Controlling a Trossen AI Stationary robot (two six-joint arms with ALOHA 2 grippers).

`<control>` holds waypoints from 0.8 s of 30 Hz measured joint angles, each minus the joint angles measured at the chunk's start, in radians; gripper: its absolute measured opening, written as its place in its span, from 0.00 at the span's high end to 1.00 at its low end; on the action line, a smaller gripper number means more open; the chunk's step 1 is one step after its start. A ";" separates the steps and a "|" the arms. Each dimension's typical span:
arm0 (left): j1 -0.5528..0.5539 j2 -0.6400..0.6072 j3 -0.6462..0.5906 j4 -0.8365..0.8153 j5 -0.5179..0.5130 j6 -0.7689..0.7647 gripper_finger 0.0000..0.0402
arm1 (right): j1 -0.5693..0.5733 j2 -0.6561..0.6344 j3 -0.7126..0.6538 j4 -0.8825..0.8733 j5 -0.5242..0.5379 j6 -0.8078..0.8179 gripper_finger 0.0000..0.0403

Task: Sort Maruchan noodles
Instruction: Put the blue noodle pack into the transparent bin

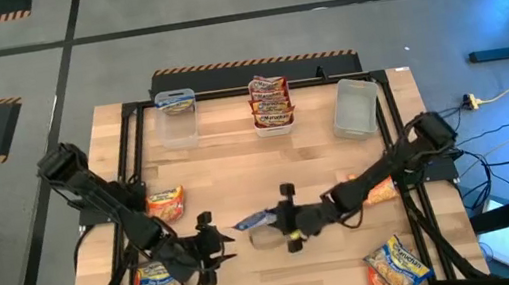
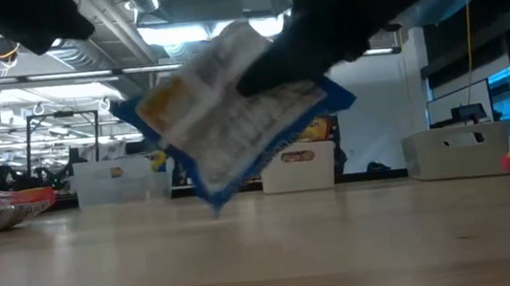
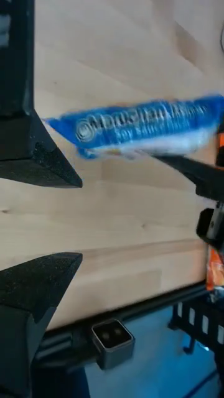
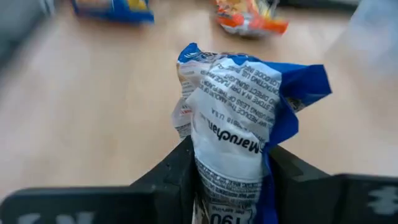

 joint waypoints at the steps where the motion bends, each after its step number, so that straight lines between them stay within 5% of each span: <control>1: 0.000 0.003 0.000 -0.003 -0.009 0.000 0.57 | 0.013 0.005 0.000 -0.004 0.035 -0.095 0.73; 7: 0.008 0.002 0.000 0.001 -0.036 0.004 0.57 | 0.076 0.077 0.000 0.015 0.179 -0.377 0.73; 13: 0.017 0.002 0.000 0.001 -0.054 -0.016 0.57 | 0.126 0.105 0.000 0.057 0.281 -0.433 0.73; 24: 0.081 0.001 0.000 0.033 -0.028 -0.019 0.56 | 0.130 0.102 0.054 0.056 0.291 -0.386 0.73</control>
